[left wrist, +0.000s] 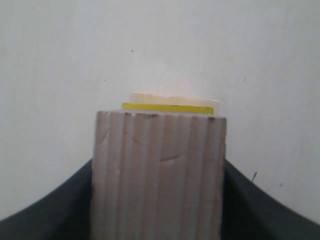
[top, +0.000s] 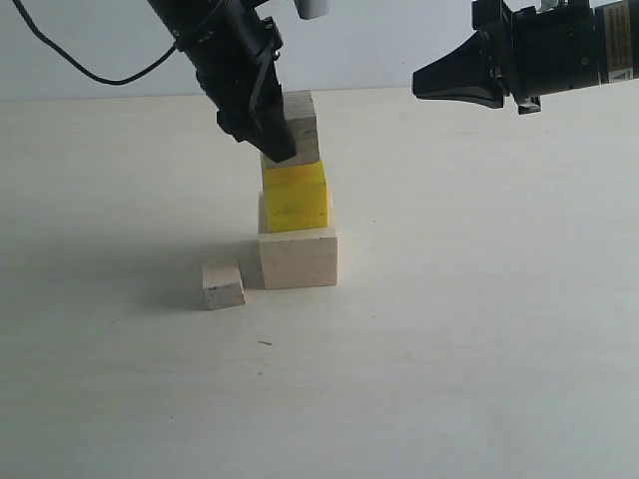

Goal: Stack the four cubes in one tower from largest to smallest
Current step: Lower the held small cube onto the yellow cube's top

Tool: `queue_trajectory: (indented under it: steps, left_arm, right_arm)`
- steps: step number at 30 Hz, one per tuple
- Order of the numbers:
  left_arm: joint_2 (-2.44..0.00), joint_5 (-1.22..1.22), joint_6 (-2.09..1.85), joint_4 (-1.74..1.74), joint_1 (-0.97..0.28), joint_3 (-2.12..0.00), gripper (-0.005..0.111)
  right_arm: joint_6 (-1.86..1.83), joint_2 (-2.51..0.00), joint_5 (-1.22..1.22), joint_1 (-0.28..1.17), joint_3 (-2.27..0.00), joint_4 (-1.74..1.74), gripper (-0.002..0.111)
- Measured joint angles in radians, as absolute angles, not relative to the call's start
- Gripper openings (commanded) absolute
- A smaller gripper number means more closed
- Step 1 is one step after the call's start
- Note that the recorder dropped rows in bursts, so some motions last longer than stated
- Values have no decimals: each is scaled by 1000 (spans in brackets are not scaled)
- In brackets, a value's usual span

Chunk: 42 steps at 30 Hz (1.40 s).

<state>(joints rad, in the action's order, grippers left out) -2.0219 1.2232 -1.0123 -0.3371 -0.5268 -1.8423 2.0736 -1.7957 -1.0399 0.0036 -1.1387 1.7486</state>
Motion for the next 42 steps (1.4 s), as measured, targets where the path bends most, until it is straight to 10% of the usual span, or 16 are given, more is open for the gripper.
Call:
queue_trajectory:
  steps: [29, 42]
  left_arm:
    - [-2045, 1223, -1061, -337, -527, -1842, 0]
    - [-2045, 1223, -1058, -337, -527, -1842, 45]
  right_arm:
    - [2076, -1796, -1054, 4, -1139, 1749, 0]
    - [2078, -1796, -1056, 4, -1139, 1749, 0]
